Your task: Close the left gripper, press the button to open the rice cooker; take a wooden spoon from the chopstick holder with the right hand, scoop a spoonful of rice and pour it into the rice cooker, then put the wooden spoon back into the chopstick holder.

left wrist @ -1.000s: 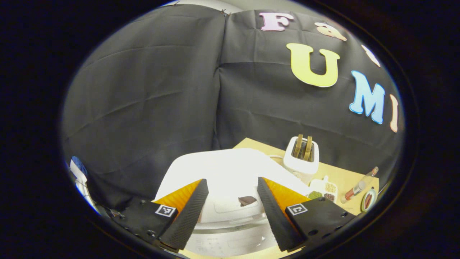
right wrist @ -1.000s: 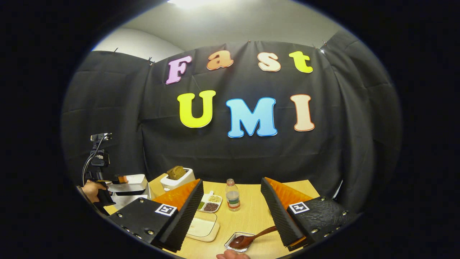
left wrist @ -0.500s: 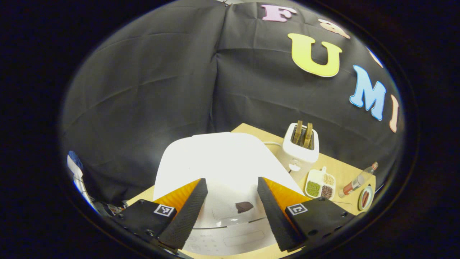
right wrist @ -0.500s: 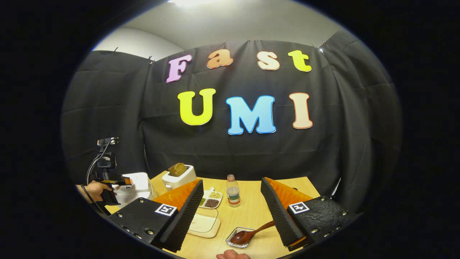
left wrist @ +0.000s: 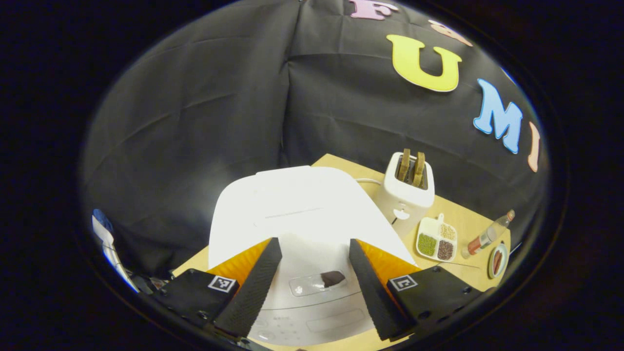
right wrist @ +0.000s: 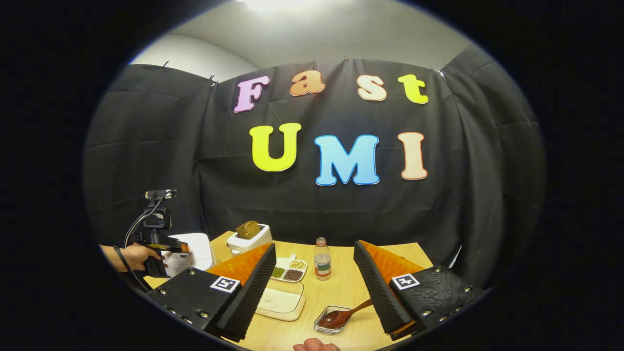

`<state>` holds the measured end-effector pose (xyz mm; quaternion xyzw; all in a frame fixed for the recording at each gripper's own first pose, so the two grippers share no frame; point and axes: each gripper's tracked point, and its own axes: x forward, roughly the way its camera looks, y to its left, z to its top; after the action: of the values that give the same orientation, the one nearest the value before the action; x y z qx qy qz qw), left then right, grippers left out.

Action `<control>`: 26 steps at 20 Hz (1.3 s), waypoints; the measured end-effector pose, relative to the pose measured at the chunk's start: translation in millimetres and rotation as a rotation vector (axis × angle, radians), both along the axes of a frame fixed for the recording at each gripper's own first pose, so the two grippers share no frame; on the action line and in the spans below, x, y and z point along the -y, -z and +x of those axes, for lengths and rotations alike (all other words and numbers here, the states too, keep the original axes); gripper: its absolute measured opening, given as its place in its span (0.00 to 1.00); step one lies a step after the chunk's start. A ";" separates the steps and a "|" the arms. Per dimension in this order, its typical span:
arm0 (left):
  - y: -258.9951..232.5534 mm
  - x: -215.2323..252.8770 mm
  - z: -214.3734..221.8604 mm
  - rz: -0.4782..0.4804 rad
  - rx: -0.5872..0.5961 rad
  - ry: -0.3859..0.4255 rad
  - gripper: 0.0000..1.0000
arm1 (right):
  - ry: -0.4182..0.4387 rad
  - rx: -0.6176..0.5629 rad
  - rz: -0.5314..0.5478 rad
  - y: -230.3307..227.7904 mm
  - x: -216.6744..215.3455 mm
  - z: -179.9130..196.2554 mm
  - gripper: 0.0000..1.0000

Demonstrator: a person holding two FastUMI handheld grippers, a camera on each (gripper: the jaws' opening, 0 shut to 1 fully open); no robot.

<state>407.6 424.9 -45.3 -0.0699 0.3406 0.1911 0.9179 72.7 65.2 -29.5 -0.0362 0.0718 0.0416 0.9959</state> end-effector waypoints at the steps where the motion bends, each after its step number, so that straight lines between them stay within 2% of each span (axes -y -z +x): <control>1: 0.4 0.9 0.3 0.000 -0.006 0.014 0.99 | 0.006 0.002 0.002 -0.6 -0.1 -4.3 0.98; 3: -2.2 2.2 4.5 0.021 0.001 0.057 0.99 | 0.017 0.013 0.008 -2.9 0.2 -11.5 0.98; 5: -6.1 8.9 3.5 -0.011 0.017 0.100 0.98 | 0.035 0.036 -0.004 -10.4 4.3 -16.4 0.98; 7: -31.2 13.4 0.9 -0.006 0.099 0.115 0.97 | 0.037 0.053 -0.005 -17.0 3.6 -18.3 0.98; 9: -71.1 28.3 -4.6 0.044 0.211 0.180 0.96 | 0.059 0.073 -0.001 -25.5 8.4 -19.0 0.97; 14: -167.6 98.0 -64.8 0.111 0.446 0.320 0.96 | 0.091 0.089 0.015 -34.9 8.3 -22.5 0.97; 15: -178.4 113.0 -74.9 0.107 0.483 0.341 0.96 | 0.089 0.089 0.019 -34.4 6.3 -23.5 0.92; 16: -191.1 126.8 -85.8 0.110 0.508 0.356 0.96 | 0.085 0.086 0.017 -32.7 4.8 -25.7 0.97; 19: -236.5 152.5 -125.1 0.175 0.607 0.391 0.96 | 0.078 0.075 0.002 -29.4 0.8 -29.6 0.98; 21: -251.1 171.1 -144.0 0.192 0.648 0.413 0.97 | 0.085 0.089 0.011 -34.3 -0.9 -34.1 0.98; 26: -260.3 215.2 -162.7 0.146 0.687 0.450 0.96 | 0.103 0.125 0.029 -44.3 -1.8 -41.3 0.98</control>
<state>244.9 209.7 215.0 0.0119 0.0070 -0.0252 0.9996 31.4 67.0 14.8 -0.0207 0.0106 -0.0111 0.9997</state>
